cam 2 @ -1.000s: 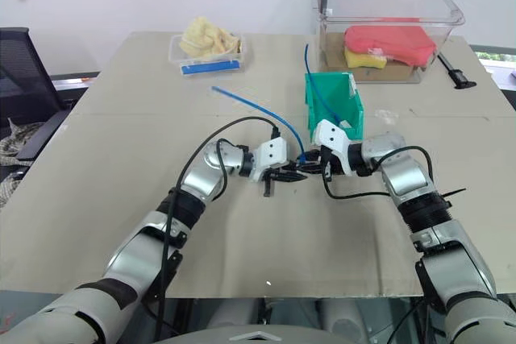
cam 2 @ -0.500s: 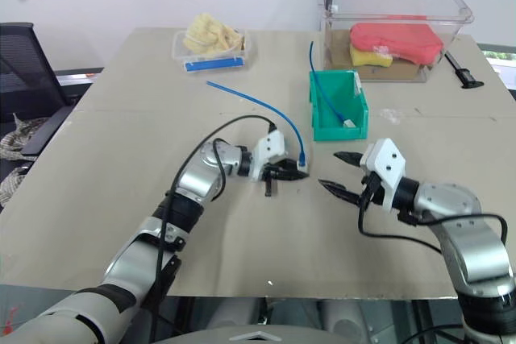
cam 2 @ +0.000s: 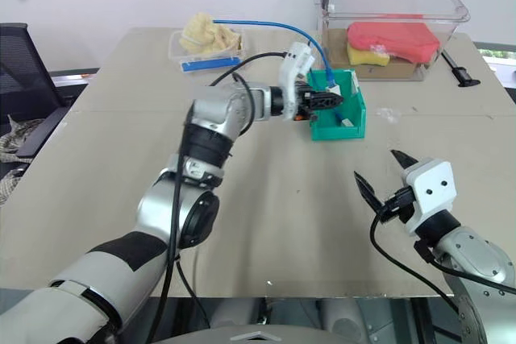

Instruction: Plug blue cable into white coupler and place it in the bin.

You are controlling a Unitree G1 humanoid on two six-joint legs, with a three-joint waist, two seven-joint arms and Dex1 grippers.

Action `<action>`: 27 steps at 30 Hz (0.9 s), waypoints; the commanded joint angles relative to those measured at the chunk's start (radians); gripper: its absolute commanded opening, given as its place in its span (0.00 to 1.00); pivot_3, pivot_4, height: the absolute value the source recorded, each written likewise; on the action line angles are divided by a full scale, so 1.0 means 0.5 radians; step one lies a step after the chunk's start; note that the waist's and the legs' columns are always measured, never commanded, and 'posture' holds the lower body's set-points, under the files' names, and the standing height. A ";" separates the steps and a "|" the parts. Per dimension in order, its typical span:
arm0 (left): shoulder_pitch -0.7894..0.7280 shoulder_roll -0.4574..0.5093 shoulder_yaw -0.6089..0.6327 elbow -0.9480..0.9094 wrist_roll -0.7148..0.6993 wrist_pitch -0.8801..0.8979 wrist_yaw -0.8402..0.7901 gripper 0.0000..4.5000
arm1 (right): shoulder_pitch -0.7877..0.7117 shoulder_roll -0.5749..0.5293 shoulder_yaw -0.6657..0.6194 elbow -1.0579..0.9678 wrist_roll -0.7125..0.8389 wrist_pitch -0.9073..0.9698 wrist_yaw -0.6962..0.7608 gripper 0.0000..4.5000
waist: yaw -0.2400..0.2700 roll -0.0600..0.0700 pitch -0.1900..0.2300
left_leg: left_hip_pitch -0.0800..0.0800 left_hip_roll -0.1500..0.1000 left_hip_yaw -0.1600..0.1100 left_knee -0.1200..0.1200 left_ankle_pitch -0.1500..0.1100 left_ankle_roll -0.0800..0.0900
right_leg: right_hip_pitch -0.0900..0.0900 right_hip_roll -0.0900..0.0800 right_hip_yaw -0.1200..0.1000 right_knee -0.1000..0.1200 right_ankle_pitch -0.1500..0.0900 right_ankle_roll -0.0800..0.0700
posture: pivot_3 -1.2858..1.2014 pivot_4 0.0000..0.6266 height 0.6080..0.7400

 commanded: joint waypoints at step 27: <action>0.027 0.271 0.041 -0.239 -0.003 0.278 -0.124 1.00 | 0.007 -0.050 0.081 0.090 0.005 -0.132 -0.051 1.00 | -0.007 0.001 0.005 | 0.001 0.000 0.002 -0.002 0.002 -0.005 | -0.001 0.000 0.003 0.001 0.000 0.001 | 0.52 0.24 1.00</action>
